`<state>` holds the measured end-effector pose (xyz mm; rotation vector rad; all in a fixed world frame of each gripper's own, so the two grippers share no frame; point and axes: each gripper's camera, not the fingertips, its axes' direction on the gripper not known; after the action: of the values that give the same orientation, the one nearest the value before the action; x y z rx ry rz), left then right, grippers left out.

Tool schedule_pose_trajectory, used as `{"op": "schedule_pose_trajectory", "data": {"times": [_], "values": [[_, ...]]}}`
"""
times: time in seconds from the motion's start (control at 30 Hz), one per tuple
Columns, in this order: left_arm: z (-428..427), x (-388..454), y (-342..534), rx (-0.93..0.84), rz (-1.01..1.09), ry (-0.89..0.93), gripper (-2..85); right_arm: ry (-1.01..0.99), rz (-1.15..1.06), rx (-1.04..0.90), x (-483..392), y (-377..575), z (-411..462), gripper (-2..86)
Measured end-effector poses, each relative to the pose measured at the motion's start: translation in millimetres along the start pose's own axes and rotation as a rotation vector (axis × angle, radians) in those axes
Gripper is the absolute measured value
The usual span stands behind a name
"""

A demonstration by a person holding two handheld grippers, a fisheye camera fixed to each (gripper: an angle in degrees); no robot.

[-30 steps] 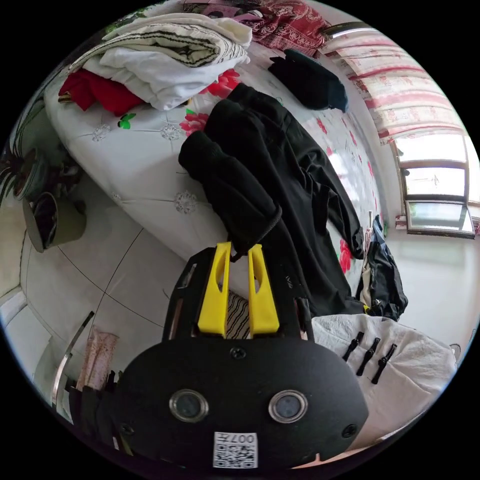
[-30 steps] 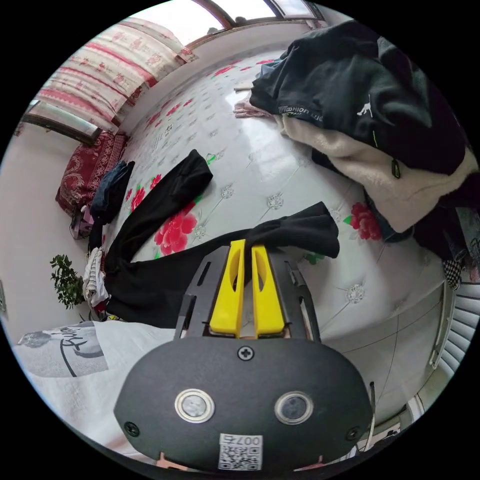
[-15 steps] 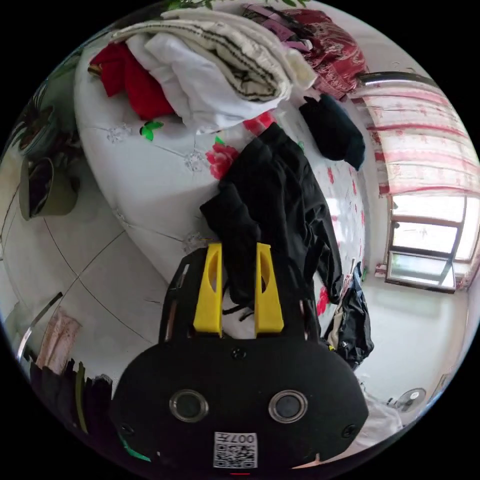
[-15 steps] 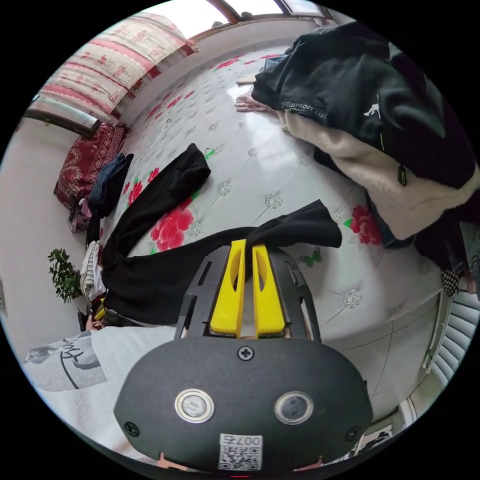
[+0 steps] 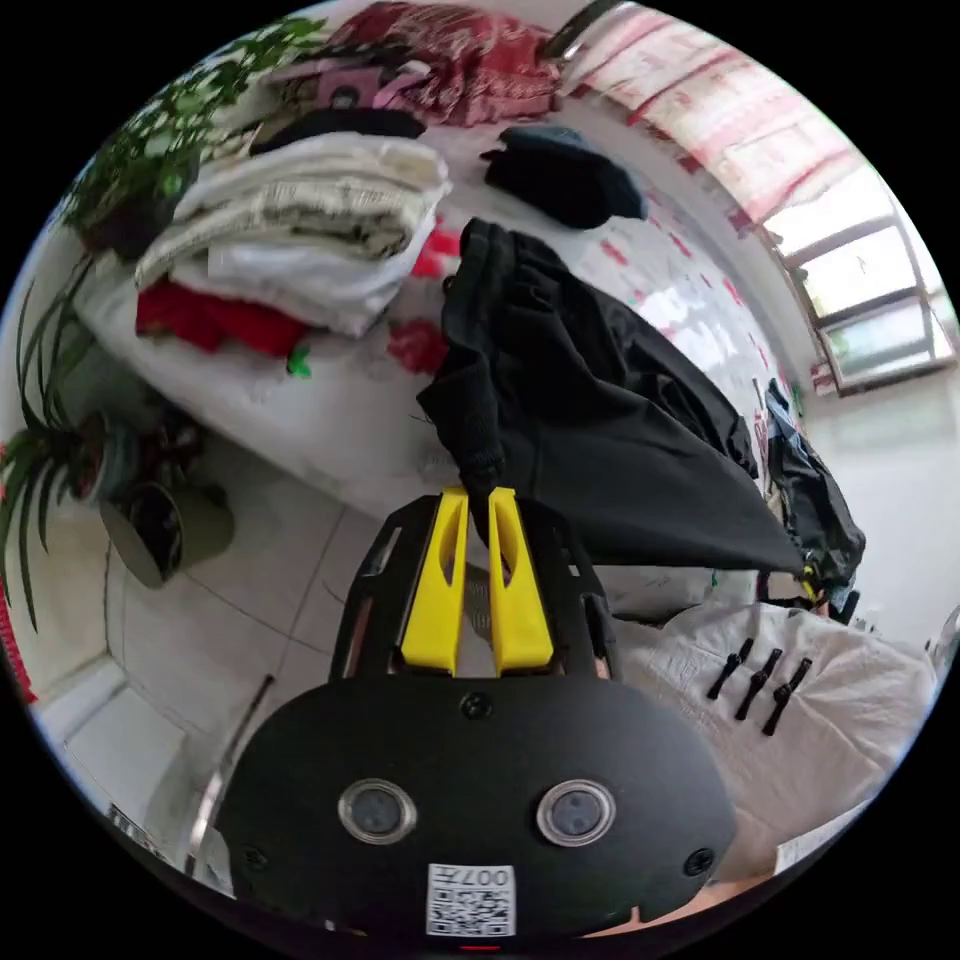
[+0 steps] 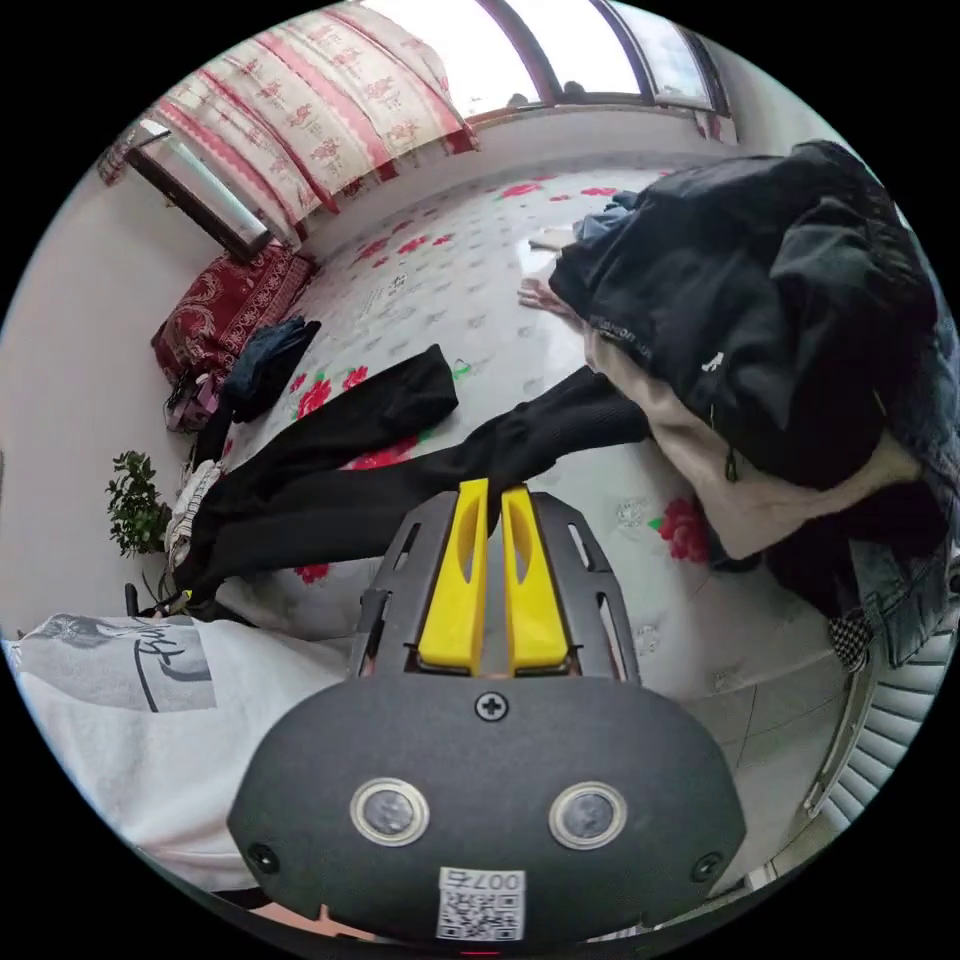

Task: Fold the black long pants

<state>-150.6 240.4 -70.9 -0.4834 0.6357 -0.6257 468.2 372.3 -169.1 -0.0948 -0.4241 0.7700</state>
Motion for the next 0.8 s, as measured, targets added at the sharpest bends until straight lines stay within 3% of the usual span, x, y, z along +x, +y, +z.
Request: {"op": "schedule_pose_trajectory", "data": {"times": [0.17,0.4,0.53,0.8], "values": [[80,-28,43,-0.112,-0.205,0.043,3.2,0.117,0.107,-0.280,26,39,88,0.9],[39,-24,80,-0.015,-0.225,-0.024,3.6,0.259,-0.002,-0.051,-18,40,45,3.2],[20,9,81,0.050,-0.158,-0.131,5.5,0.181,-0.131,0.077,-69,16,49,4.4],[85,107,-55,0.025,0.121,-0.187,7.3,0.119,-0.530,-0.042,-227,-80,207,7.3]]}}
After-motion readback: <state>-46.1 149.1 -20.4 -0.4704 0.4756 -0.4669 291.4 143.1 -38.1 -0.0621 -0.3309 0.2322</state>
